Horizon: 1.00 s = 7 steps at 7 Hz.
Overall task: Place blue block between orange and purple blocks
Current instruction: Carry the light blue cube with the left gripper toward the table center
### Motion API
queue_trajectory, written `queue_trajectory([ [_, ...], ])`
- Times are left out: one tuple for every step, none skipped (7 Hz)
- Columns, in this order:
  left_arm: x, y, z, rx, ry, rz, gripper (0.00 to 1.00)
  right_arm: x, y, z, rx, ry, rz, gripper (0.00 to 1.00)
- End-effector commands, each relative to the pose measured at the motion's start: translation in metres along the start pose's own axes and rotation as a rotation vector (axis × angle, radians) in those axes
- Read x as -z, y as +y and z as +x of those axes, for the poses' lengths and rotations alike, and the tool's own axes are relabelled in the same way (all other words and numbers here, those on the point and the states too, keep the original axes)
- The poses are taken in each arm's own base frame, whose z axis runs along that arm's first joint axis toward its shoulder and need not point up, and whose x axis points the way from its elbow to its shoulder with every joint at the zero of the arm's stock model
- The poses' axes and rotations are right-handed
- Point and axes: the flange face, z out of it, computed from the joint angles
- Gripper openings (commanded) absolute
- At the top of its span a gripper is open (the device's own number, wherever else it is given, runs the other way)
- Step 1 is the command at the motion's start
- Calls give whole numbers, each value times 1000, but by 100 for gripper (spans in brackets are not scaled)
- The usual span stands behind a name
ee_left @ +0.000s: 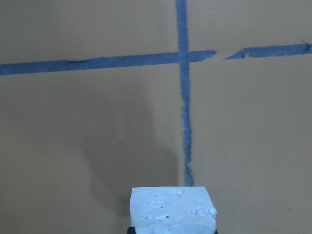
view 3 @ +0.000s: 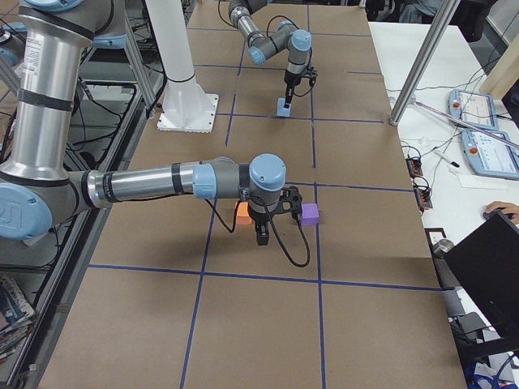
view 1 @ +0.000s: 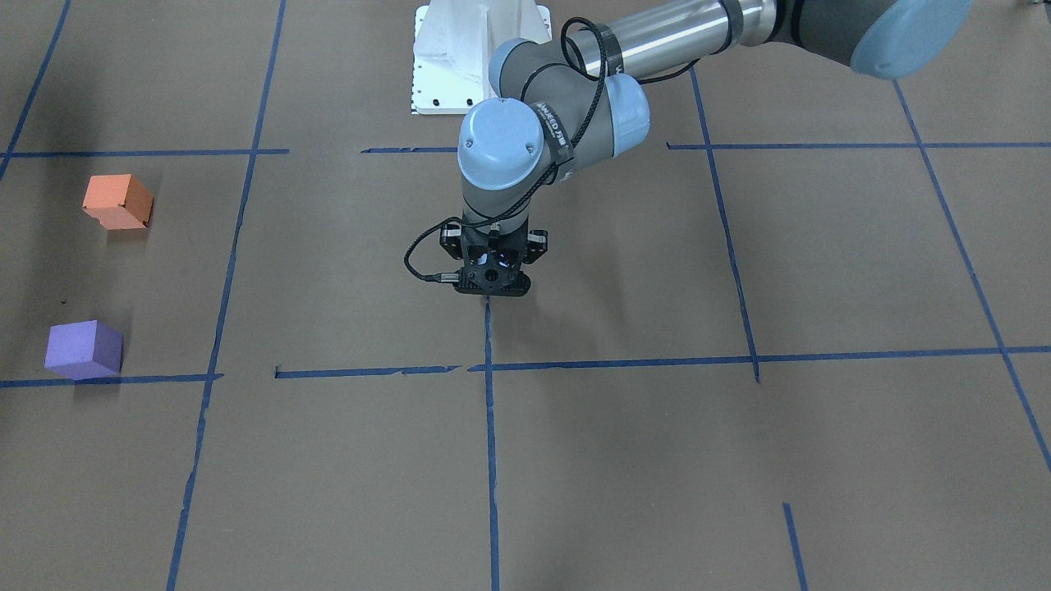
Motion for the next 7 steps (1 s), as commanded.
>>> queue_trajectory([
  [-17,12,9,-8,-10,-27,30,-5,-5,-10,21,-26,-11,100],
  [-18,12,10,-11,-10,-28,36,-4,-6,-11,24,-27,-9,100],
  [-20,12,8,-9,-14,-29,61,-4,-8,-13,26,-38,-7,100],
  [-21,11,6,-8,-15,-30,83,-3,-10,-15,31,-41,-5,100],
  [-20,11,6,-10,-15,-25,91,-1,-21,-24,50,-41,1,100],
  [-20,11,5,-9,-17,-24,100,-5,-41,-50,96,-47,-8,100],
  [-5,9,4,-9,-1,-2,100,-1,-62,-73,66,-50,5,100],
])
